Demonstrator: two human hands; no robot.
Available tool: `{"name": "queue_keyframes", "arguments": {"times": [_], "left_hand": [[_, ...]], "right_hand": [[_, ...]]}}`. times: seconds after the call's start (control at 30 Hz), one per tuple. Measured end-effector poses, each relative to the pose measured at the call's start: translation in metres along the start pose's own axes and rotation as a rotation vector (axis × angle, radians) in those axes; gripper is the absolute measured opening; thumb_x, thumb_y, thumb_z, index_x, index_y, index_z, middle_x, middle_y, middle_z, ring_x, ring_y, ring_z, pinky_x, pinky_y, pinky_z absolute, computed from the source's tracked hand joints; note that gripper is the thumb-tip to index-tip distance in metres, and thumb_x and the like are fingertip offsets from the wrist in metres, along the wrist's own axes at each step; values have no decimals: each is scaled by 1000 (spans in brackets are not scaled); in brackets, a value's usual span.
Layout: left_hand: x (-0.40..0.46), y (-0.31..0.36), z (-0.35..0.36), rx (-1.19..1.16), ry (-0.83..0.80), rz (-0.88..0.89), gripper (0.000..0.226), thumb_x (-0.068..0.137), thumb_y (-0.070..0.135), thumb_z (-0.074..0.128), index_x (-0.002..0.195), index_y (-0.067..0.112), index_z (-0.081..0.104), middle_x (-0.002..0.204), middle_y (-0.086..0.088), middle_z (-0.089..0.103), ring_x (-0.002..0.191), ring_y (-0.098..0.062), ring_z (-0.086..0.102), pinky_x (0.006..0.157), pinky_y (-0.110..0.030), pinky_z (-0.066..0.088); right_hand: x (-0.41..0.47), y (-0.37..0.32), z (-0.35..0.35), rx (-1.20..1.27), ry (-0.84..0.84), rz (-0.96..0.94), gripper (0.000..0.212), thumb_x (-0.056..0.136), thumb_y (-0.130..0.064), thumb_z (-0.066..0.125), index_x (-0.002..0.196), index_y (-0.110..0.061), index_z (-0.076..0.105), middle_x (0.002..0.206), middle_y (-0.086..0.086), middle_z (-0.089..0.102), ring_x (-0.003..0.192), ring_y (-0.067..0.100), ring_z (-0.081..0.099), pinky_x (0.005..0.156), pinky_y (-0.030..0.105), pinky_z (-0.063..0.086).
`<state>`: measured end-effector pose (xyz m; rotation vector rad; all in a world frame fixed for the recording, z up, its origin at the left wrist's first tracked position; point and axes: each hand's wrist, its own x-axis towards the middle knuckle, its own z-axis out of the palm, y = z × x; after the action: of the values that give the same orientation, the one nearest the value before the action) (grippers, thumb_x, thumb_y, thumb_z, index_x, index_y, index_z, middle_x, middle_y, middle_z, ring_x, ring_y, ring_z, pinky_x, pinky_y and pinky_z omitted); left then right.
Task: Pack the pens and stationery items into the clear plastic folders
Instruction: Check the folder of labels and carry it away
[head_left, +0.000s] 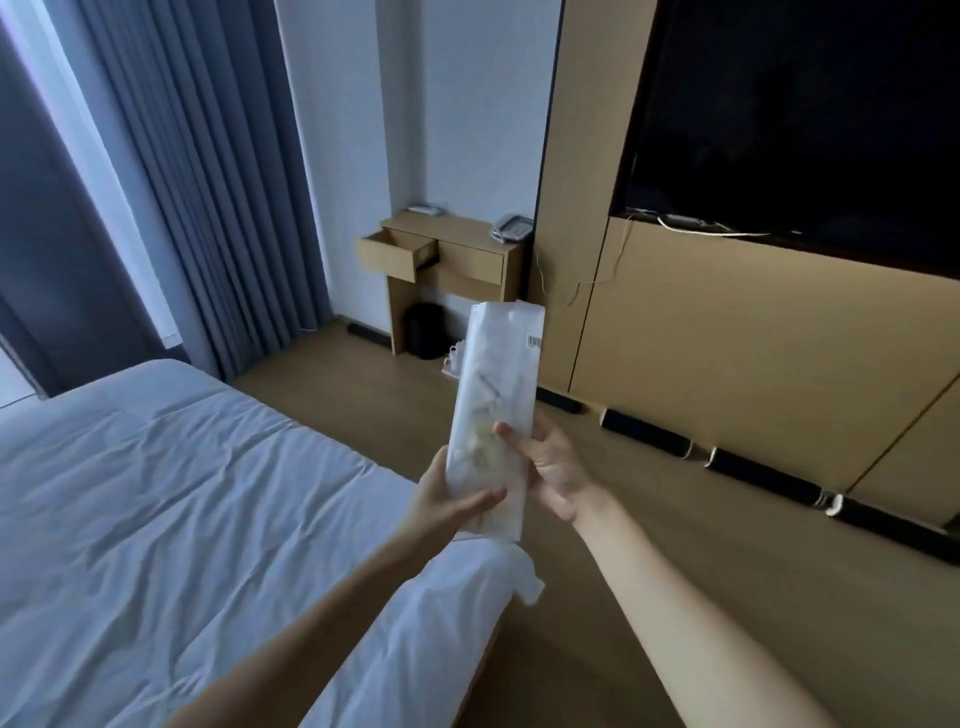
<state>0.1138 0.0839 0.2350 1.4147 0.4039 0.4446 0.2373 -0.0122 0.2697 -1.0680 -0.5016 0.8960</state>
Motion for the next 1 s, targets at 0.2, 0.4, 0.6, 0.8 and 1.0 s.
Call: {"name": "queue_keyframes", "arguments": {"times": [0.2,0.4,0.6,0.8,1.0], "left_hand": [[99,-20,8,14,-72,-51,57,71,10,78,121,12,50,111,-14,66,100,-23,66,79,-36,57],[202,-48,52,29,-96,-77,44,78,6,74,114,20,53,101,0,69,92,-11,68,71,-23,53],[322,-62,109,40,4,-38,47,77,9,78,115,18,53,107,-3,67,96,-10,66,74,-21,52],[426,-49,149,70,110,-45,61,61,37,82,114,26,55,107,1,69,101,-14,66,82,-29,55],[501,-59,136,130,193,-73,68,59,40,82,118,24,54,111,-1,68,103,-16,65,88,-37,55]], "right_hand": [[78,-7,-49,6,138,17,65,58,-21,86,117,-8,61,108,15,68,96,28,66,92,43,52],[154,-23,-133,-6,220,35,27,81,1,67,104,-12,63,93,6,73,82,19,70,71,28,56],[254,-66,-223,-57,119,22,28,81,0,68,105,-13,64,94,4,73,85,19,69,80,30,56],[348,-122,-286,-43,36,68,31,79,0,69,106,-14,63,93,3,73,84,18,70,75,28,56],[432,-119,-310,-1,-21,132,33,81,1,68,112,-9,61,98,6,72,88,21,69,76,29,56]]}}
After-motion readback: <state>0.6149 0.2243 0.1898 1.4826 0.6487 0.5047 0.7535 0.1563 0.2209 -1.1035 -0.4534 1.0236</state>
